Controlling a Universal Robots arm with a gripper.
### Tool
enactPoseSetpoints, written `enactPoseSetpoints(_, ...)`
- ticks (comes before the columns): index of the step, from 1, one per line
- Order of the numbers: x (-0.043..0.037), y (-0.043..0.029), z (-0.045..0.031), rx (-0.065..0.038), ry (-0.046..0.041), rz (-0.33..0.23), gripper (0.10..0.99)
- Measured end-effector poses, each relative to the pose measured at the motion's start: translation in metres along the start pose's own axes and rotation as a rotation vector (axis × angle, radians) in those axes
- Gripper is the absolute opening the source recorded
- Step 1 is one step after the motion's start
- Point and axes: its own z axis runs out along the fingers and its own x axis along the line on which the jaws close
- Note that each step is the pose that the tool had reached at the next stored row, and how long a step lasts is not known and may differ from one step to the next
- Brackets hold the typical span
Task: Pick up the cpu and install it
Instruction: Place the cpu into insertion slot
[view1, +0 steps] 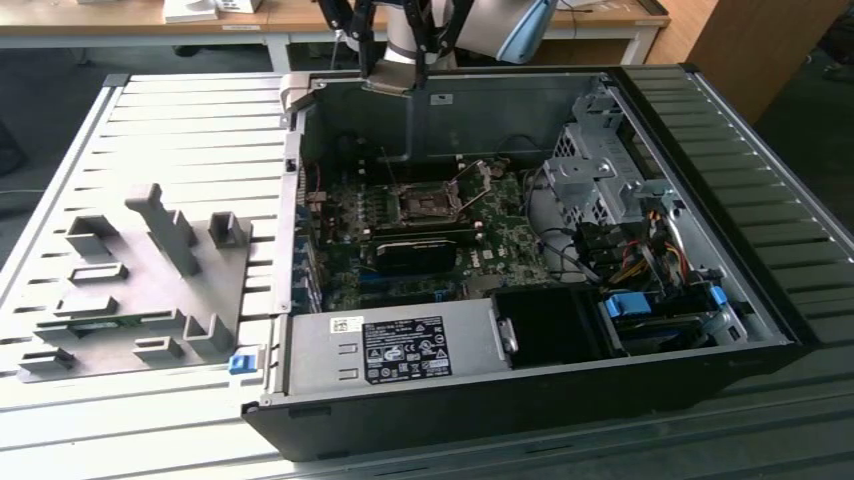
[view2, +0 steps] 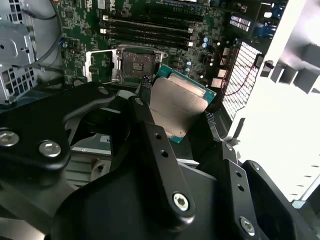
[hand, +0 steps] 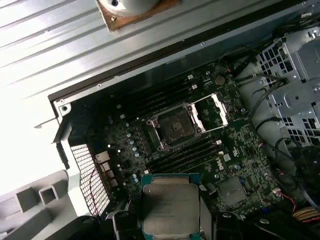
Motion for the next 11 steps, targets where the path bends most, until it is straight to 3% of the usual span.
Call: enactPoseSetpoints(11, 0.0002, 0.0011, 0.0011, 0.001, -0.0052, 0.123, 0.545)
